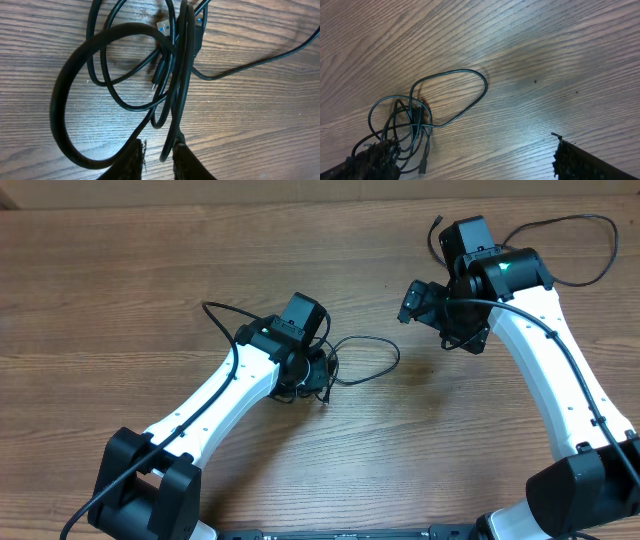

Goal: Untangle cables

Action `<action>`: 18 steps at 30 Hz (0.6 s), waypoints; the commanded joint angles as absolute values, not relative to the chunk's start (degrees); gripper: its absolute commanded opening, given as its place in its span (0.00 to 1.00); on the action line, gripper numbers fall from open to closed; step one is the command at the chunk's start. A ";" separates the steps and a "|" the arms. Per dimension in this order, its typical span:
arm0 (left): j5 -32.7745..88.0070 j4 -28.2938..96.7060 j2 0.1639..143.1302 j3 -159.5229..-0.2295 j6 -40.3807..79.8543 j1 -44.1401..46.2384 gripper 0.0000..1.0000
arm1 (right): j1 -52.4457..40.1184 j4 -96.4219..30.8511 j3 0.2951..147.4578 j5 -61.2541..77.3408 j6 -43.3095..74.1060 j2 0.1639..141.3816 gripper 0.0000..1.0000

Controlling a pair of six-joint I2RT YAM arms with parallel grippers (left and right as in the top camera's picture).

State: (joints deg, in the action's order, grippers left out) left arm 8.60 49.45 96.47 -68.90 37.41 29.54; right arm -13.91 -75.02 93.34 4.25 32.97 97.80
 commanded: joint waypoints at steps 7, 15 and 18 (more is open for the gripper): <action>8.82 49.23 96.33 -68.60 37.71 29.82 0.16 | -14.13 -74.96 93.21 3.97 32.69 97.80 1.00; 14.15 49.74 95.83 -70.65 34.00 29.54 0.04 | -14.13 -75.26 93.08 3.95 32.69 97.80 1.00; 15.07 52.69 94.67 -74.54 33.34 29.54 0.04 | -14.13 -75.33 92.95 3.97 32.69 97.84 1.00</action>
